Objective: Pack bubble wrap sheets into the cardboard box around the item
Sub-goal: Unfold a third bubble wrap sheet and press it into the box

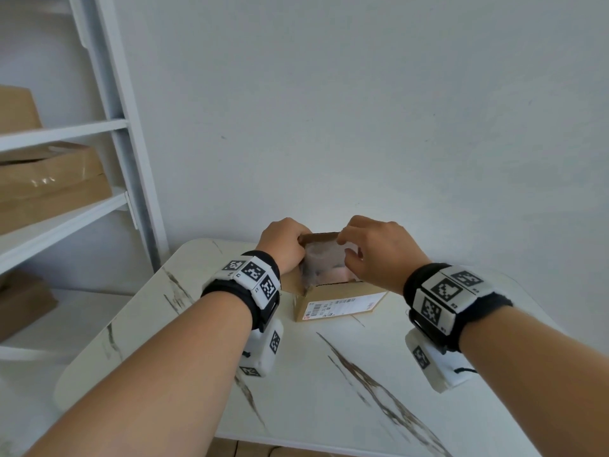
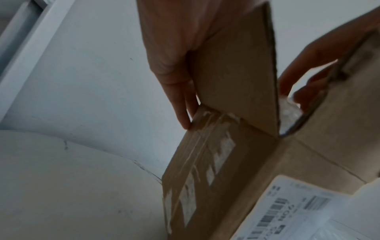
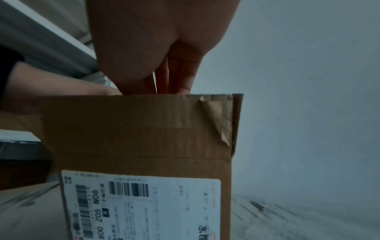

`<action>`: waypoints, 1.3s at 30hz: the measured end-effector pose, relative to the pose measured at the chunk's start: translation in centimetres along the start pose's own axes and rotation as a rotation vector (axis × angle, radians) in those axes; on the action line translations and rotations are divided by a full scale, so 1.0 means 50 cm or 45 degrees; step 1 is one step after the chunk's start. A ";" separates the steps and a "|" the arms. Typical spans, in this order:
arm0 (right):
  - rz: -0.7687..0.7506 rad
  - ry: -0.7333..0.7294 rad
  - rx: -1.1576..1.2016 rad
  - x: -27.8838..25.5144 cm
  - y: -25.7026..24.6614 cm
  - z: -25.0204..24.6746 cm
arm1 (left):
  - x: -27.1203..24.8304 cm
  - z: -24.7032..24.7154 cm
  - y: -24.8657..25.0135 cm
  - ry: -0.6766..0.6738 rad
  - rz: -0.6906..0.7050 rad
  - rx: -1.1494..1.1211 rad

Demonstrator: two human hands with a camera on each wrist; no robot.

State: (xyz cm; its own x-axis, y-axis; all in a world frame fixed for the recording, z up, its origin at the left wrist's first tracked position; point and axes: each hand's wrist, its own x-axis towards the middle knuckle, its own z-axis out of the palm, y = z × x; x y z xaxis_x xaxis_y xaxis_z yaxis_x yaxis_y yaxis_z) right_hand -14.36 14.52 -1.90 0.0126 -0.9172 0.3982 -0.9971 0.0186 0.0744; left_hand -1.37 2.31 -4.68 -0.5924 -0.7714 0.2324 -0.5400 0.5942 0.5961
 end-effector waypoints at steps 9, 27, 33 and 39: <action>-0.024 -0.155 -0.118 0.008 0.004 0.007 | 0.011 0.003 -0.011 -0.023 0.017 0.030; 0.020 -0.446 0.057 0.009 0.000 0.004 | 0.013 0.004 -0.016 -0.017 0.044 0.010; 0.123 -0.720 0.179 0.038 -0.010 -0.010 | 0.020 0.003 -0.016 -0.026 0.026 0.035; 0.151 -0.838 0.187 0.051 -0.019 -0.015 | 0.028 0.006 -0.016 -0.019 -0.034 0.081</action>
State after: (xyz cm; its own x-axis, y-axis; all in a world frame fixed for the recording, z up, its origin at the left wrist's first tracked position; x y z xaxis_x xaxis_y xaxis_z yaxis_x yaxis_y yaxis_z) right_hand -13.31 12.47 -0.27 -0.1000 -0.9641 -0.2460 -0.9893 0.1226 -0.0786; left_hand -1.95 0.80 -5.07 -0.5859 -0.7839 0.2054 -0.5924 0.5873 0.5514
